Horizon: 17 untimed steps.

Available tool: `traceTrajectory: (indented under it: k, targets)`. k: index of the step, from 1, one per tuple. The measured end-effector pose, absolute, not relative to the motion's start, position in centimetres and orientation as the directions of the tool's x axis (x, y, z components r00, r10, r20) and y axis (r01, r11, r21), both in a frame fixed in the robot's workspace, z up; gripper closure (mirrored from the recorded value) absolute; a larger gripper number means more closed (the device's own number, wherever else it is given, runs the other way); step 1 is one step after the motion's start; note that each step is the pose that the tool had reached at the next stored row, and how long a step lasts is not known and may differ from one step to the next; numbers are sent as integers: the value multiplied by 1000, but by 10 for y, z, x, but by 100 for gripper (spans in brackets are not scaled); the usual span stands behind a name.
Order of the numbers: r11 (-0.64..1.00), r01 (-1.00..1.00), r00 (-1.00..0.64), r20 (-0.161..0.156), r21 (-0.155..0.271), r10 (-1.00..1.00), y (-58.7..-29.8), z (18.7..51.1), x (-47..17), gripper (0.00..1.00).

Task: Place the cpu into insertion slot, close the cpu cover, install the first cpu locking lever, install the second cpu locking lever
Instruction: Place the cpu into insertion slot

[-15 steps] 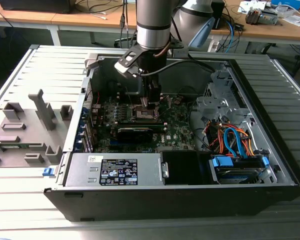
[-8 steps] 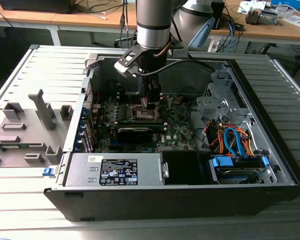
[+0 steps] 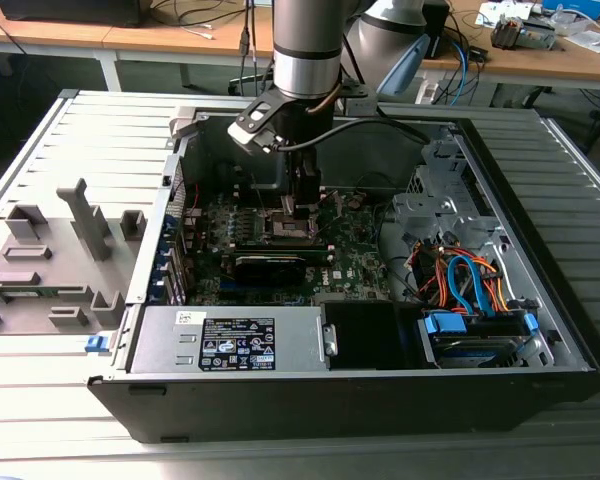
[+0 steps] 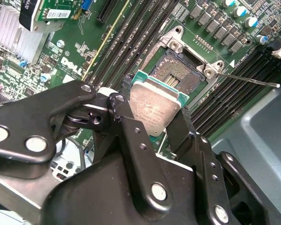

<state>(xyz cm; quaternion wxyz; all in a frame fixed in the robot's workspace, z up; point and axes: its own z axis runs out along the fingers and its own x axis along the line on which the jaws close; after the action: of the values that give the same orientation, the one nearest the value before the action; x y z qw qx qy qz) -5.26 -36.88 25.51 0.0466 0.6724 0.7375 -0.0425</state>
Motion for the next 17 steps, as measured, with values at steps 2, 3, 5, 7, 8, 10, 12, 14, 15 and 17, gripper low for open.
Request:
traceTrajectory:
  k: [2, 3, 5, 7, 8, 10, 12, 14, 15, 17]
  targets:
    - [88, 996, -88, -126, 0, 988, -369, 255, -53, 45]
    - [86, 996, -85, -126, 0, 988, -369, 255, -53, 45]
    - [79, 997, -79, -126, 0, 989, -369, 255, -53, 45]
    - [76, 997, -75, -127, 0, 989, -369, 255, -53, 45]
    - [73, 997, -73, -127, 0, 989, -369, 255, -53, 45]
    - [66, 998, -66, -127, 0, 990, -369, 255, -53, 45]
    - [62, 998, -61, -128, 0, 990, -369, 255, -53, 45]
    - [58, 998, -58, -128, 0, 990, -369, 255, -53, 45]
    - [57, 998, -56, -128, 0, 990, -369, 255, -53, 45]
    - [50, 999, -49, -129, 0, 990, -369, 255, -53, 45]
